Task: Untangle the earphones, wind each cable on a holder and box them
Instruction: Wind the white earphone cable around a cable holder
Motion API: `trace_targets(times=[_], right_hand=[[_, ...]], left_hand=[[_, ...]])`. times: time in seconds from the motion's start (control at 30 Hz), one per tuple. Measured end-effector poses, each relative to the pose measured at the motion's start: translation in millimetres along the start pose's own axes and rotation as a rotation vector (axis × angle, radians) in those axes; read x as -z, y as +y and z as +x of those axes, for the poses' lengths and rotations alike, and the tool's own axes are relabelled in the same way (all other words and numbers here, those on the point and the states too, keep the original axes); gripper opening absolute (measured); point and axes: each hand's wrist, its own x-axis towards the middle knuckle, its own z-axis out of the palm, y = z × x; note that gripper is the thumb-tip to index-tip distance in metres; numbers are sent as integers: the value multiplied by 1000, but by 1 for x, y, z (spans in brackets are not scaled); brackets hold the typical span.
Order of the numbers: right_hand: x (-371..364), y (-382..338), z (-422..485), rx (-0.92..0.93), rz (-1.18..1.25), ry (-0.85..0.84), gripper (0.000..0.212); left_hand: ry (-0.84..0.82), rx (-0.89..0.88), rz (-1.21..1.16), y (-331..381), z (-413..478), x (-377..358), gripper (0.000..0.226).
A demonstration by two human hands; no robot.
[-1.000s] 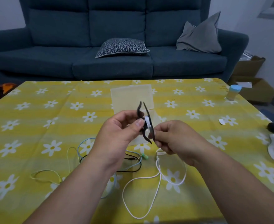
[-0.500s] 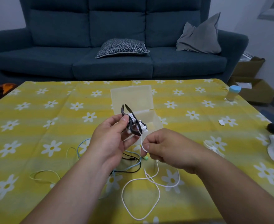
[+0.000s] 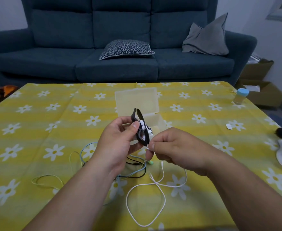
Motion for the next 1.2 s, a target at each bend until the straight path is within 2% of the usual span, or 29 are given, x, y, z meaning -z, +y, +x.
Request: trace_targets(times=[0.17,0.37,0.5,0.67,0.77,0.97,1.1,1.2], right_hand=[[5,-2,0,-1,14,104,27],[19,-3,-4,-4,239,170,29],[13,-6,-5,67,235,139,24],[21,-6,-2,109,361,324,27],[25,0,-1,98,328,440,29],[29,10,5,100,102,596,28],[26,15,8,35,68,570,25],[21,20,11,-79,103,471,26]], left_hand=[[-76,-59,76,1,-3,-1,8],[-117,50,-87,5,-2,2,12],[-117,-45,128,-2,-4,-1,10],[-191,9,247,-8,-8,-3,17],[-257,61,245,-7,-11,-3,13],[-356,112,224,-4,-15,-8,11],[-397,136,156,-4,-16,-8,13],[-336,87,59,-2,-15,-7,17]])
